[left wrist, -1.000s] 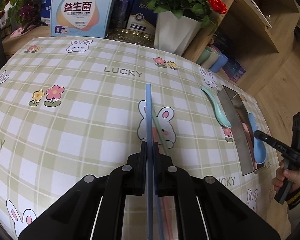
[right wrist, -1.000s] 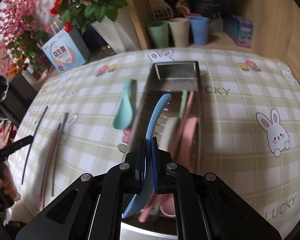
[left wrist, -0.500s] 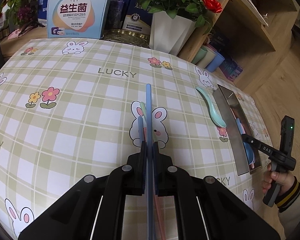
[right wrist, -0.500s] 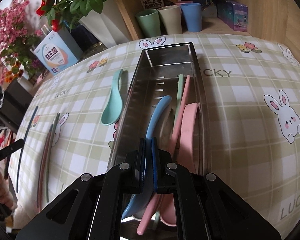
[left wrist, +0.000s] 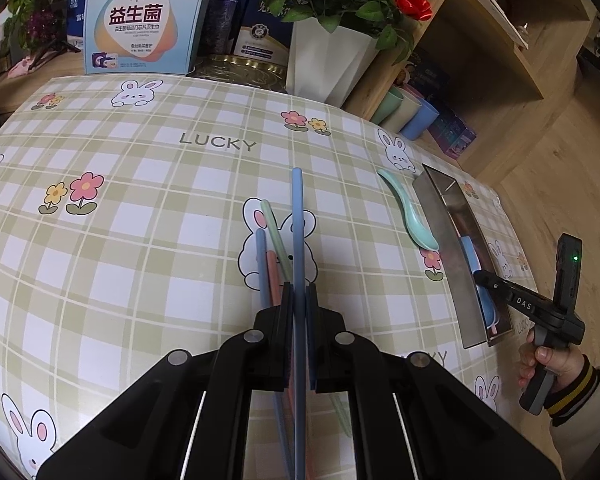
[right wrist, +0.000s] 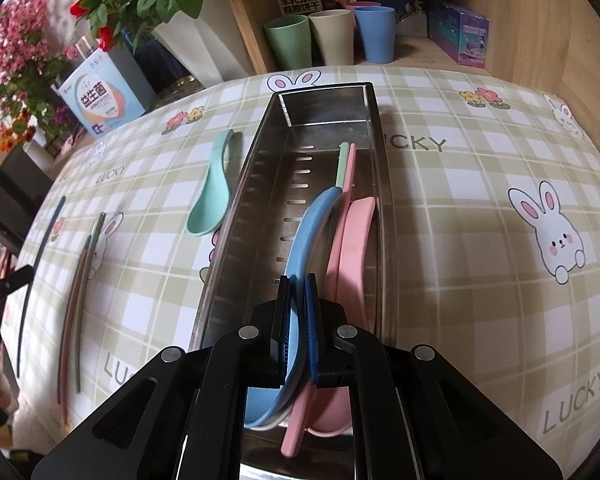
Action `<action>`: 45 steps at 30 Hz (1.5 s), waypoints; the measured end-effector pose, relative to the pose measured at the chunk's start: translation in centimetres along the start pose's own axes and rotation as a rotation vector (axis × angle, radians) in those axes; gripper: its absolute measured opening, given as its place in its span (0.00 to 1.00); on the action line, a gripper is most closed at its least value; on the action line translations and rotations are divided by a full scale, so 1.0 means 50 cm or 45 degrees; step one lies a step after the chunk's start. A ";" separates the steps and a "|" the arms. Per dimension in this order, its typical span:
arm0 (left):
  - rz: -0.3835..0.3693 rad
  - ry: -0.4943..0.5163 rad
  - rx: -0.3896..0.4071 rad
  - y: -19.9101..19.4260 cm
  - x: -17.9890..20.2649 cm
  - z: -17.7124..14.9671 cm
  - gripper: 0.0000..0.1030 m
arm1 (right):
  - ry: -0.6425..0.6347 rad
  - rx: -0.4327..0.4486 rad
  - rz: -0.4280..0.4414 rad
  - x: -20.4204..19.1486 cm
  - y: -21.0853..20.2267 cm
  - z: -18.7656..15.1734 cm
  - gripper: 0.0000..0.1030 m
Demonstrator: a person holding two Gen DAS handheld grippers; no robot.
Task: Organize utensils
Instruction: 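Lower the blue spoon into the steel caddy and open the right tool, then lower the blue chopstick into the steel caddy and open the left tool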
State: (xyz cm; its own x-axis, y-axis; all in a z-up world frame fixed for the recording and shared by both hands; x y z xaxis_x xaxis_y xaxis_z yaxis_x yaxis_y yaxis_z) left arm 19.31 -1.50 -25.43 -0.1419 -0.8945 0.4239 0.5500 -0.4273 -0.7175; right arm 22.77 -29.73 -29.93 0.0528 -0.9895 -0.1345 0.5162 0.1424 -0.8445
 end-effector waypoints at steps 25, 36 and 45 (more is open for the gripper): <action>-0.049 0.044 -0.093 0.085 0.178 0.015 0.05 | 0.033 0.054 -0.036 0.070 -0.114 0.019 0.57; -0.118 0.087 -0.160 0.216 0.381 0.039 0.05 | 0.156 0.120 0.004 0.167 -0.146 0.043 0.83; -0.084 0.015 -0.210 0.334 0.455 0.055 0.05 | 0.250 0.126 -0.024 0.240 -0.141 0.023 0.85</action>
Point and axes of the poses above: each gripper's, at about its wrist camera, not at the fingertips, and y roughly the way its jaws point, x to its right, z to its top, the point moved 10 cm from there along y, roughly the way its jaws point, and after that the axes turned 7 degrees about -z, right-handed, at the moved point
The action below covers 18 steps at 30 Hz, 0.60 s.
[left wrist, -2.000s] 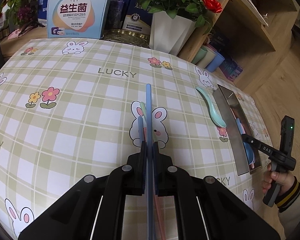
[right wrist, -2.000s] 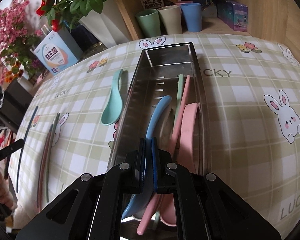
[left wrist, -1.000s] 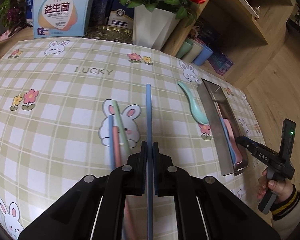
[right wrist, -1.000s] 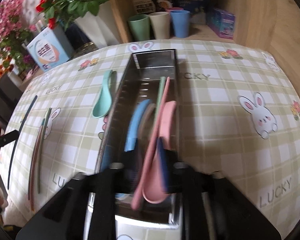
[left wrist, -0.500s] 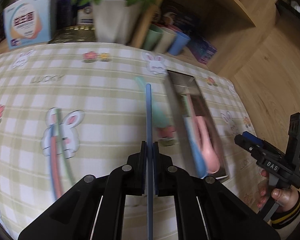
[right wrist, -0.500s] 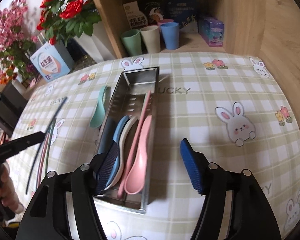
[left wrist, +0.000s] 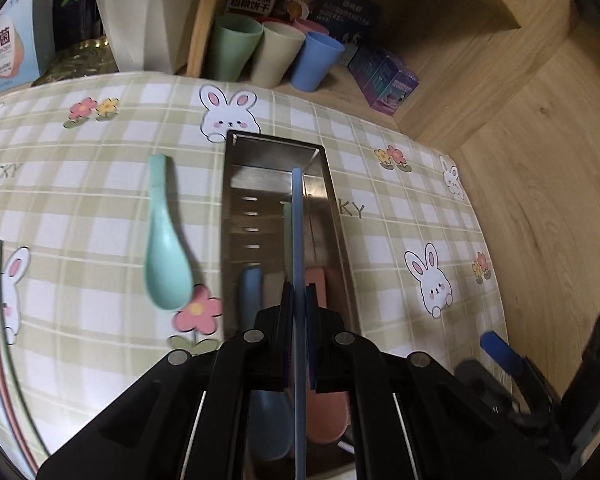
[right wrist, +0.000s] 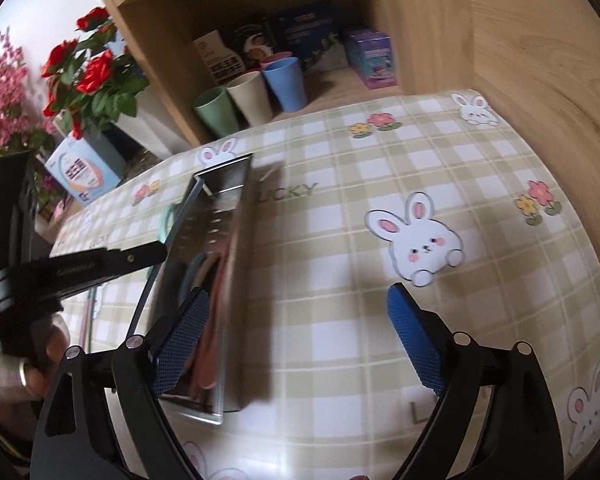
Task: Organize utensils
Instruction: 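Lower the blue chopstick into the steel caddy and open the left tool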
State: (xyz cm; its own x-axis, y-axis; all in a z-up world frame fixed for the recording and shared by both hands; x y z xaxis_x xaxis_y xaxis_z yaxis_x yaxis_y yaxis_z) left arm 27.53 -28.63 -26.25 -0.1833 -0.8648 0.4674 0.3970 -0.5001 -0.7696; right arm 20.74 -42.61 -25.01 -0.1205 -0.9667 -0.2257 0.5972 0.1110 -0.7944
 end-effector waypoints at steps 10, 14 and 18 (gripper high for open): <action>0.074 -0.021 -0.089 0.073 -0.012 -0.012 0.05 | 0.064 0.000 0.019 0.027 0.003 -0.006 0.85; 0.090 -0.002 -0.124 0.092 -0.011 -0.015 0.06 | 0.078 -0.008 0.011 0.031 0.004 -0.012 0.85; 0.070 0.014 -0.153 0.102 -0.009 -0.019 0.06 | 0.093 -0.013 0.013 0.032 0.001 -0.016 0.85</action>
Point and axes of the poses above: each gripper's, at about its wrist camera, not at the fingertips, and y roughly the way its jaws point, x to its right, z to its top, the point moved 10 cm from there along y, roughly the way its jaws point, and after that the axes turned 7 degrees about -z, right-handed, at the moved point
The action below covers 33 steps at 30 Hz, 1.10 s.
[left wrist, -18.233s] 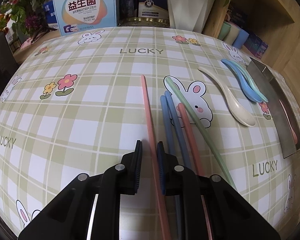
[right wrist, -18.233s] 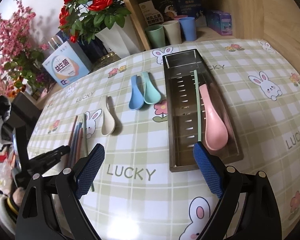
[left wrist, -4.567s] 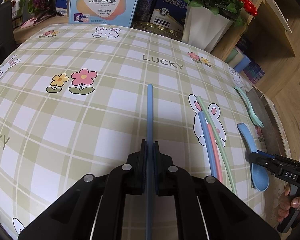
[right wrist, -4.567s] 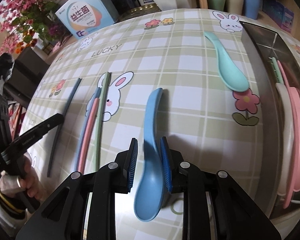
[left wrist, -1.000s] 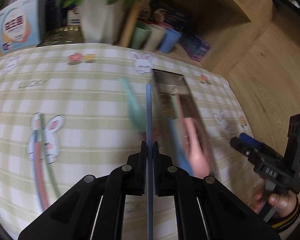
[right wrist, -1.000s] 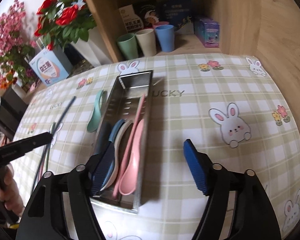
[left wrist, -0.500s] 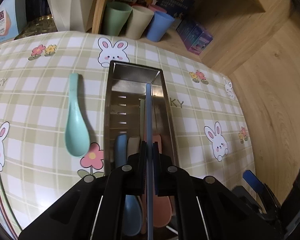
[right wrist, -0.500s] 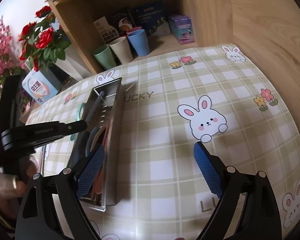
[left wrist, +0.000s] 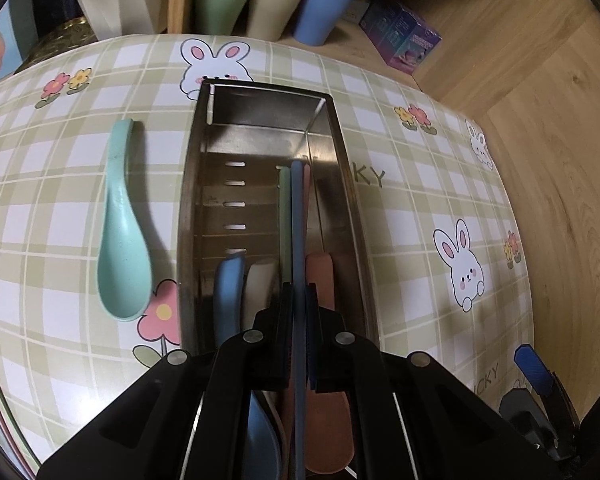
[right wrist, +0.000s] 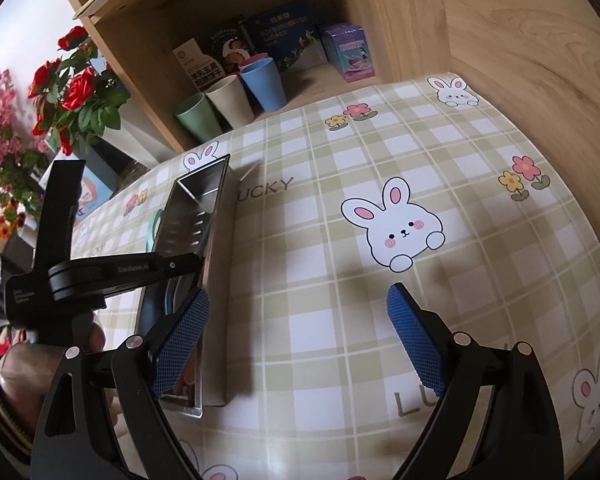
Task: Organize utensils
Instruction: 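Lower the blue chopstick into the steel caddy and open the left tool, then move the left tool back and grasp the second blue chopstick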
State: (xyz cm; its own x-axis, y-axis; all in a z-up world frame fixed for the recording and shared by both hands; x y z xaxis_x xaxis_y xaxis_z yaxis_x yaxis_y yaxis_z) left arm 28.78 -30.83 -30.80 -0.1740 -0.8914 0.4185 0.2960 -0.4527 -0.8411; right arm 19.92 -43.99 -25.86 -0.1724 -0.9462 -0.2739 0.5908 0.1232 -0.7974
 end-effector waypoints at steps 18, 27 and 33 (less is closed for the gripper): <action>0.074 0.333 0.202 -0.198 -0.052 0.006 0.53 | -0.069 -0.033 -0.053 -0.085 -0.007 -0.008 0.85; 0.163 0.412 0.328 -0.329 -0.163 -0.020 0.88 | -0.104 -0.061 -0.085 -0.152 0.007 -0.039 0.85; 0.185 0.355 0.360 -0.388 -0.251 -0.041 0.92 | -0.139 -0.069 -0.078 -0.224 0.017 -0.061 0.85</action>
Point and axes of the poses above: each gripper's, at about its wrist camera, not at the fingertips, and y roughly the way its jaws point, x to its right, z to its top, the point moved 10 cm from there along y, roughly the way its jaws point, and after that the axes turned 7 degrees about -z, right-handed, at the moved point
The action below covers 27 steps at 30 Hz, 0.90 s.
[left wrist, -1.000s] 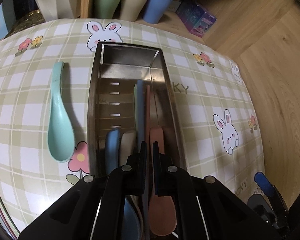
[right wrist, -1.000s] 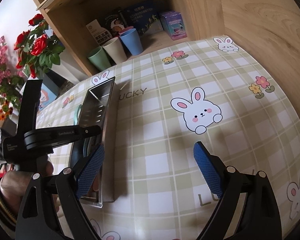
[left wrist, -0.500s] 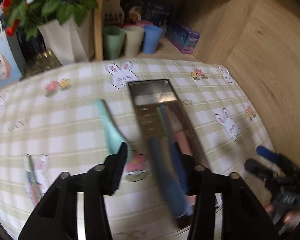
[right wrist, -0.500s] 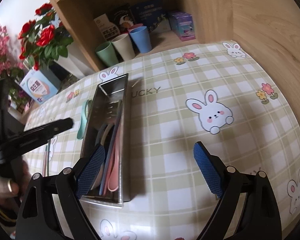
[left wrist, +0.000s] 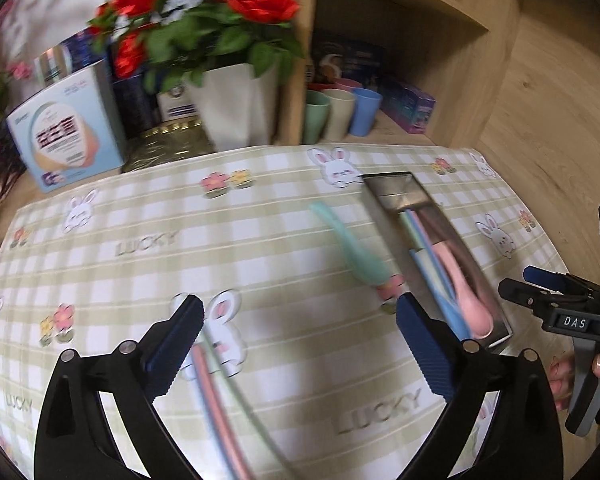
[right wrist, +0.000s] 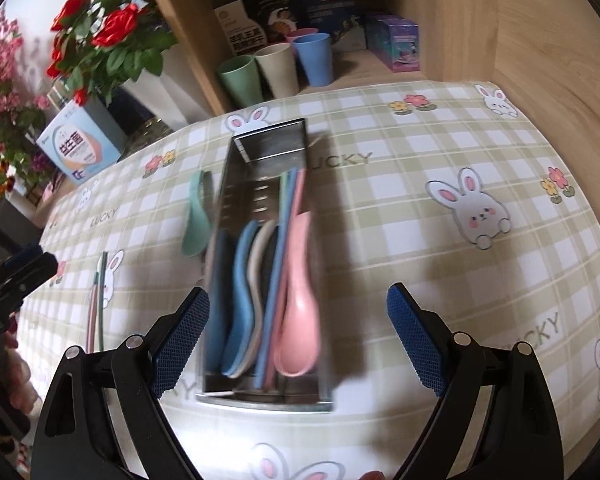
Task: Organize utensils
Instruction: 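Move the left tool back and grasp the second blue chopstick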
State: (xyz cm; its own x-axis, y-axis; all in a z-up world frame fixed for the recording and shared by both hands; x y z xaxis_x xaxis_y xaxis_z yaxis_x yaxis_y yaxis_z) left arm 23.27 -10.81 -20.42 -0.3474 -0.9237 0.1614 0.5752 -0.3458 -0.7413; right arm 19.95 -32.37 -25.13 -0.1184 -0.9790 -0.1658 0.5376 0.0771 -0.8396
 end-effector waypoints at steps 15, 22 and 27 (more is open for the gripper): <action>0.050 -0.142 0.043 -0.113 -0.175 -0.120 0.92 | -0.098 0.046 0.041 -0.172 -0.023 -0.055 0.85; 0.054 -0.178 0.016 -0.119 -0.206 -0.188 0.92 | -0.151 0.063 0.050 -0.223 -0.031 -0.093 0.85; 0.027 -0.167 -0.031 -0.092 -0.188 -0.229 0.72 | -0.171 0.055 0.040 -0.229 -0.028 -0.119 0.84</action>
State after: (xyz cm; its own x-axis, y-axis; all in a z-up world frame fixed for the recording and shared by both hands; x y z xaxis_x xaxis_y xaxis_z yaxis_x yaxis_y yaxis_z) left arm 15.41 1.33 -25.99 -0.2350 -0.9448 0.2283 0.5626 -0.3237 -0.7607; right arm 15.57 -20.12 -25.14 0.0098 -0.9929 -0.1184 0.5753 0.1024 -0.8115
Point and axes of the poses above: each gripper's, at about its wrist camera, not at the fingertips, and y roughly the way its jaws point, x to its right, z to its top, the point moved 10 cm from there along y, roughly the way its jaws point, and after that the axes turned 7 degrees about -z, right-handed, at the moved point
